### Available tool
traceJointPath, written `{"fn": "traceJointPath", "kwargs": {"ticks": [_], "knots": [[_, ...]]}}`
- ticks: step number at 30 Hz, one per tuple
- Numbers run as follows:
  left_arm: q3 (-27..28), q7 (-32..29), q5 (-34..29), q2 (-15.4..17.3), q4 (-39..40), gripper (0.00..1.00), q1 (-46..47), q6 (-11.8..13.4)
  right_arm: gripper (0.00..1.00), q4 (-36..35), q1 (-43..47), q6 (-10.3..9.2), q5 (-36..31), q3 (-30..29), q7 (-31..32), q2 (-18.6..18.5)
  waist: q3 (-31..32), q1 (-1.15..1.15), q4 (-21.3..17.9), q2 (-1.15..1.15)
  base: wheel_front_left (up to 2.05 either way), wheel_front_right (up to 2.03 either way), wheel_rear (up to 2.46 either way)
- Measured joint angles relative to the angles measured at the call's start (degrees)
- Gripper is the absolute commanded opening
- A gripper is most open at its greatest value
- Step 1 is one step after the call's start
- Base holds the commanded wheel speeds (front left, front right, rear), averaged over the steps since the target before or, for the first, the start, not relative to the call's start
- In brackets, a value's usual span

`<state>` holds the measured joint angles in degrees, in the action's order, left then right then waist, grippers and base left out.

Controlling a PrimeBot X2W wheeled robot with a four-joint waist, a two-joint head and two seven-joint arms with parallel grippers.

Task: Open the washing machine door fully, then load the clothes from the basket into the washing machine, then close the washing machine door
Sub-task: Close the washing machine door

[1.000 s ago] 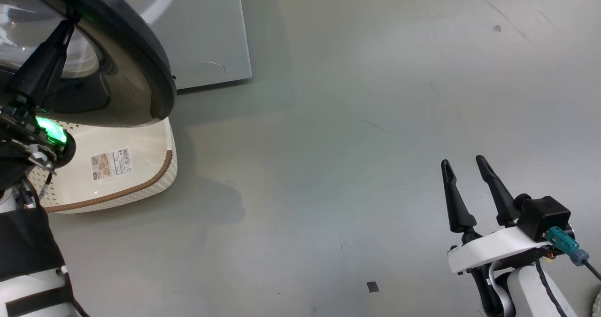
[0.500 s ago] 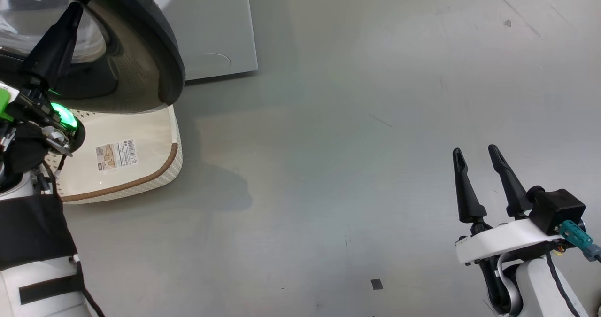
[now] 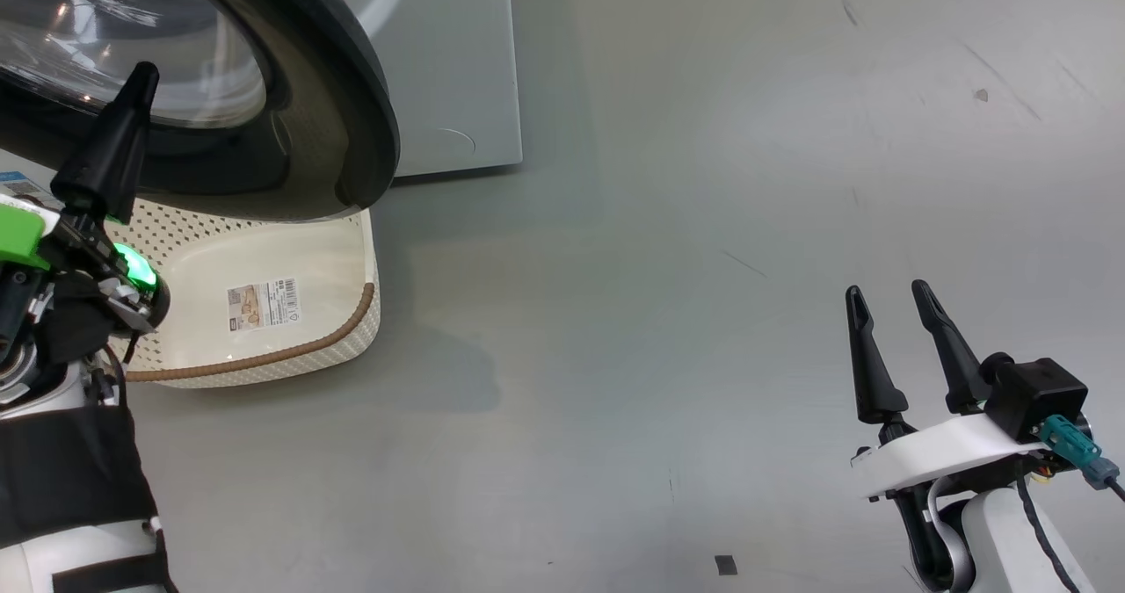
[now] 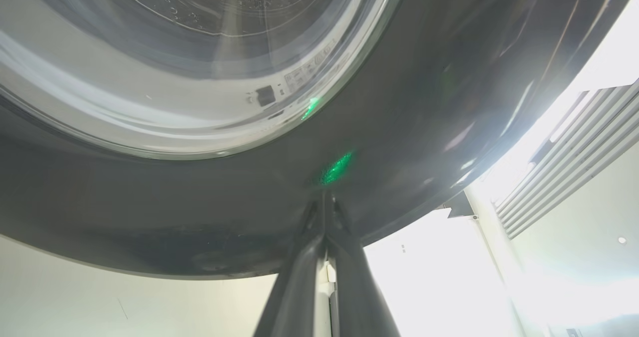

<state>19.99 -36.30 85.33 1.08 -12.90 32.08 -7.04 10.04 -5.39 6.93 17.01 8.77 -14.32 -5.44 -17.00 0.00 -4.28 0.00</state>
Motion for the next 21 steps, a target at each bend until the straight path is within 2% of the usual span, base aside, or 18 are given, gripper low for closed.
{"fn": "traceJointPath", "kwargs": {"ticks": [6, 7, 8, 9, 16, 21], "knots": [[-1.04, 1.25, 0.00, -0.01, -0.02, 0.00, -3.22, 0.00, 1.00, 1.04, 0.09, 0.01, -0.02, 0.53, 0.00, 0.11, 2.76, 0.00, 1.23, 0.00, 0.00, 0.00, 0.00], [-1.16, 1.71, 0.00, -0.01, 0.04, 0.06, -3.80, 0.00, 1.00, 1.23, 0.13, 0.01, -0.02, 0.62, 0.00, 0.12, 3.26, 0.00, 1.43, 0.00, 0.00, 0.00, 0.00], [-1.25, 2.29, -0.05, -0.03, 0.30, 0.60, -4.34, 0.00, 1.00, 1.42, 0.21, 0.01, -0.02, 0.65, 0.00, 0.15, 3.78, 0.00, 1.64, 0.00, 0.00, 0.00, 0.00], [-1.27, 2.99, -0.16, -0.04, 0.42, 1.00, -4.81, 0.00, 1.00, 1.56, 0.38, 0.01, -0.02, 0.67, 0.00, 0.16, 4.31, 0.00, 1.85, 0.00, 0.00, 0.00, 0.00], [-2.15, 5.06, -1.00, -0.05, 0.90, 1.00, -8.63, 0.00, 1.00, 2.66, 2.60, 0.04, -0.09, 1.44, 0.00, 0.19, 8.00, 0.00, 3.24, 0.00, 0.00, 0.00, 0.00], [-2.71, 8.50, -3.32, -0.05, 5.17, 1.00, -10.39, 0.00, 1.00, 2.70, 3.52, 0.05, -0.10, 1.81, 0.00, 0.21, 10.00, 0.00, 4.28, 0.00, 0.00, 0.00, 0.00]]}}
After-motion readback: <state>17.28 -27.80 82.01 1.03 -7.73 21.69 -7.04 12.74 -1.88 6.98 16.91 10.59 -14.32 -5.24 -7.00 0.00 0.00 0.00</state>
